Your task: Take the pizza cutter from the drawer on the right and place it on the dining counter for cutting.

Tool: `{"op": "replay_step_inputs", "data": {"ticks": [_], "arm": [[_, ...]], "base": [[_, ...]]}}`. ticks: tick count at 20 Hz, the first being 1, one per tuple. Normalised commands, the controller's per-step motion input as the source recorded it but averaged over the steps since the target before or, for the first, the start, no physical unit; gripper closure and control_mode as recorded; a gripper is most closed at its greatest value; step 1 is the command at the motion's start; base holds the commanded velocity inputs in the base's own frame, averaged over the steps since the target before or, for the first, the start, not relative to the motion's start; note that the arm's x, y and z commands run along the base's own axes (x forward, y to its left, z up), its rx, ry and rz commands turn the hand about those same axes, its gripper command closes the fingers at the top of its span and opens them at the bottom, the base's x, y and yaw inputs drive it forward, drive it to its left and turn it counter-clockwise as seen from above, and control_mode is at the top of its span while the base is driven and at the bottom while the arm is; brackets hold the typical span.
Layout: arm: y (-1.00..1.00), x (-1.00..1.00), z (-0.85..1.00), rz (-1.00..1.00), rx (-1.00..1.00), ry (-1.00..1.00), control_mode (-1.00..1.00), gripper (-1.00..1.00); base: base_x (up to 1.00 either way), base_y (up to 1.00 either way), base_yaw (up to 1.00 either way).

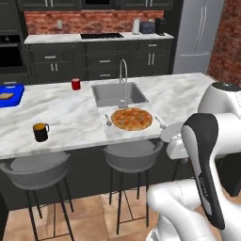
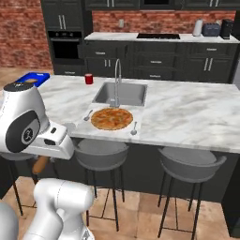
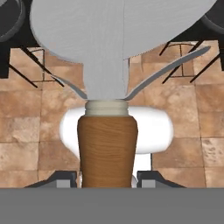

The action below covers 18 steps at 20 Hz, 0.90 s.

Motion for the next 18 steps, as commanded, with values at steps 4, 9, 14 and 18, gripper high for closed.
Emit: {"op": "replay_step_inputs", "data": {"ticks": [4, 9, 14, 18], "arm": [[0.0, 0.0, 0.0, 0.0, 0.0, 0.0, 1.0, 1.0], [0.0, 0.0, 0.0, 0.0, 0.0, 0.0, 1.0, 1.0], [0.0, 0.0, 0.0, 0.0, 0.0, 0.0, 1.0, 1.0], [0.0, 0.0, 0.0, 0.0, 0.0, 0.0, 1.0, 1.0]], "base": [[0.59, -0.54, -0.03], [0.47, -0.46, 0.0], [0.44, -0.21, 0.0], [0.6, -0.2, 0.0]]}}
